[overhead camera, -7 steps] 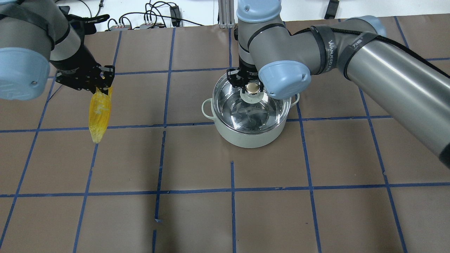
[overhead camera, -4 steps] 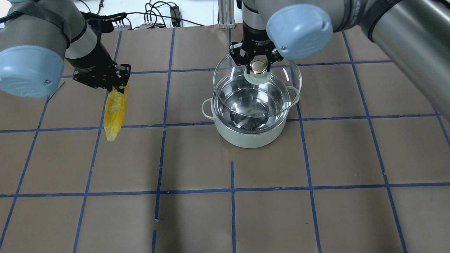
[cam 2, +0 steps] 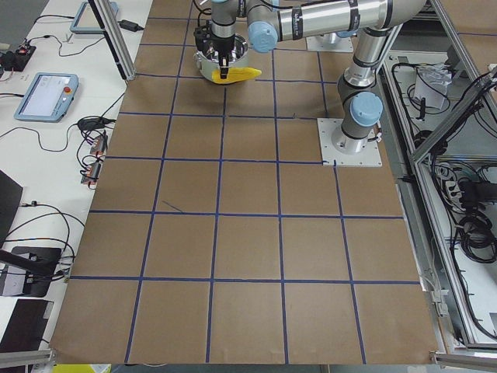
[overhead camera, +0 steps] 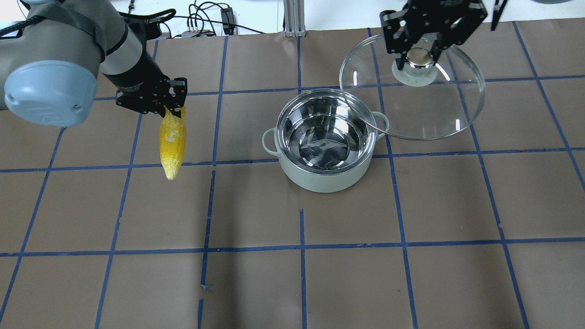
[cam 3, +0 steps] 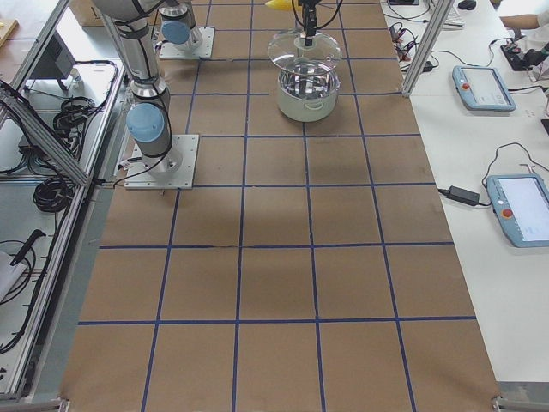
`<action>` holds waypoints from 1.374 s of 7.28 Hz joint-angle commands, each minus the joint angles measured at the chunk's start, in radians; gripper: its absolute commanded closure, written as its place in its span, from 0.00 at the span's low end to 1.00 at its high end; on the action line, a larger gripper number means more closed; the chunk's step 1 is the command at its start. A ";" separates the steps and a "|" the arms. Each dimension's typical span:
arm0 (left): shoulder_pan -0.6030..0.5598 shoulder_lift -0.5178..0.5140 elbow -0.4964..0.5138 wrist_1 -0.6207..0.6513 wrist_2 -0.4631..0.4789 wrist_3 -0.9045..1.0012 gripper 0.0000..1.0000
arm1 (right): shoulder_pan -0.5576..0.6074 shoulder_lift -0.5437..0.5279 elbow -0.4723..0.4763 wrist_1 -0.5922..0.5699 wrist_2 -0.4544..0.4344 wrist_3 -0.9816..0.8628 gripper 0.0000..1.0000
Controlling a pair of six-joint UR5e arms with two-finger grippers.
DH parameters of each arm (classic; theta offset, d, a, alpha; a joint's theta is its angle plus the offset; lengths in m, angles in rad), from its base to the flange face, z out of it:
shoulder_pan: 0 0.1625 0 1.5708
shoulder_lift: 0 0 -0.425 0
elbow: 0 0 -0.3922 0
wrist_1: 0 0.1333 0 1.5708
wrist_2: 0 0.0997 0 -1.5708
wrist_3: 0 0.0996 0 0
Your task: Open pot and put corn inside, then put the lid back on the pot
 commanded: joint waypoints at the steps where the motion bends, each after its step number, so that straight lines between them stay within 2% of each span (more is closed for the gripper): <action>1: -0.125 -0.074 0.061 0.031 0.044 -0.124 0.89 | -0.028 -0.102 0.101 0.017 -0.005 -0.010 0.72; 2: -0.206 -0.131 0.126 0.027 0.099 -0.141 0.89 | -0.028 -0.124 0.130 0.017 -0.005 -0.010 0.77; 4: -0.331 -0.262 0.248 0.029 0.123 -0.227 0.89 | -0.027 -0.125 0.146 0.014 -0.001 -0.012 0.83; 7: -0.418 -0.413 0.449 0.014 0.114 -0.334 0.89 | -0.027 -0.148 0.259 -0.041 0.002 -0.010 0.81; 10: -0.443 -0.537 0.546 0.014 0.112 -0.406 0.89 | -0.030 -0.162 0.279 -0.053 0.001 -0.012 0.80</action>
